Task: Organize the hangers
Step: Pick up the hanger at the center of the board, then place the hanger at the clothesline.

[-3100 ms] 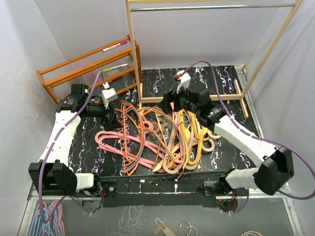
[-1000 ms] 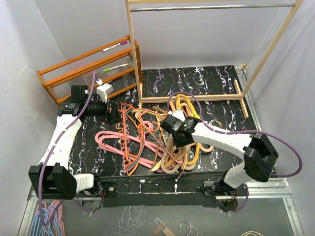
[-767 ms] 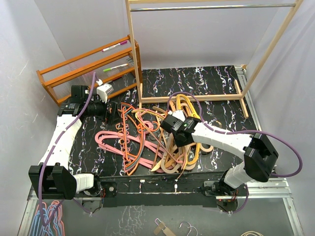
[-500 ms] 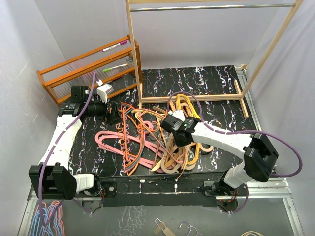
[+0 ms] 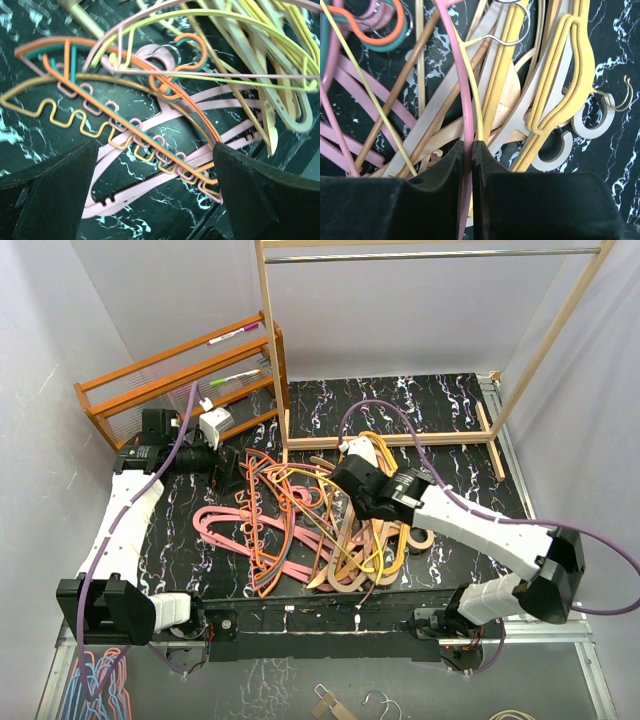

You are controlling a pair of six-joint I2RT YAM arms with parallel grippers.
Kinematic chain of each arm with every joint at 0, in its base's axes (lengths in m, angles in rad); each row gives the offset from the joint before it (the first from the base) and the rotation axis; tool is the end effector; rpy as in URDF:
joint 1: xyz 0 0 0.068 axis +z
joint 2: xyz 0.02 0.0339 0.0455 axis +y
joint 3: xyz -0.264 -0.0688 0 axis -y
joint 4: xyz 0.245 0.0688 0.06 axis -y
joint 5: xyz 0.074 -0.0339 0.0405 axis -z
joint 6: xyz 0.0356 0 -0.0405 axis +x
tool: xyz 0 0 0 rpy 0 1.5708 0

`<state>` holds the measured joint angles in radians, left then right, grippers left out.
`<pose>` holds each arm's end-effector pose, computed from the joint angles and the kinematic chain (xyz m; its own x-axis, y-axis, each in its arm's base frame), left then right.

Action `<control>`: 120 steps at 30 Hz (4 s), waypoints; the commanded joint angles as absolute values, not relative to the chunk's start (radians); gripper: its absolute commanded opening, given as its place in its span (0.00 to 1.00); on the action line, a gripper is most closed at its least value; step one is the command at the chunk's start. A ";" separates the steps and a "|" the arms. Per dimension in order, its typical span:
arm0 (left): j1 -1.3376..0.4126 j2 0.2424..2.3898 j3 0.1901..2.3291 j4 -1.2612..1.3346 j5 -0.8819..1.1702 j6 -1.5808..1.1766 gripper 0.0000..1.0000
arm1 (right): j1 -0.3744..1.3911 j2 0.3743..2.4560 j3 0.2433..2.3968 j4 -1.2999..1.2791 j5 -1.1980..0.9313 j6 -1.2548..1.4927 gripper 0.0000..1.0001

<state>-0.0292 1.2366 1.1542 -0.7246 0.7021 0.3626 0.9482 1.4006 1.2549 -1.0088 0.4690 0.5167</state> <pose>0.2517 -0.0304 0.3295 -0.5087 0.2858 -0.8121 0.6944 0.6939 -0.1908 0.1700 0.2093 0.3008 -0.7690 -0.3157 -0.5558 -0.2739 0.9484 -0.1597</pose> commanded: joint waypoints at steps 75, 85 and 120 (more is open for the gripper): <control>-0.466 1.475 1.543 -0.444 0.293 0.596 0.84 | 0.914 0.674 0.647 -0.188 0.195 0.504 0.08; -0.459 1.439 1.985 -0.855 0.027 0.432 0.97 | 0.914 0.783 1.035 -0.438 0.628 0.166 0.08; -0.110 1.425 2.021 -0.919 0.344 0.263 0.97 | 0.508 1.226 1.653 -0.187 0.438 -0.381 0.08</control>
<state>-0.1192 1.4422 2.0117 -0.9207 0.3344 0.2687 0.5701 1.2102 1.5826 -0.2131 0.6003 -0.4870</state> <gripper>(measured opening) 0.971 0.166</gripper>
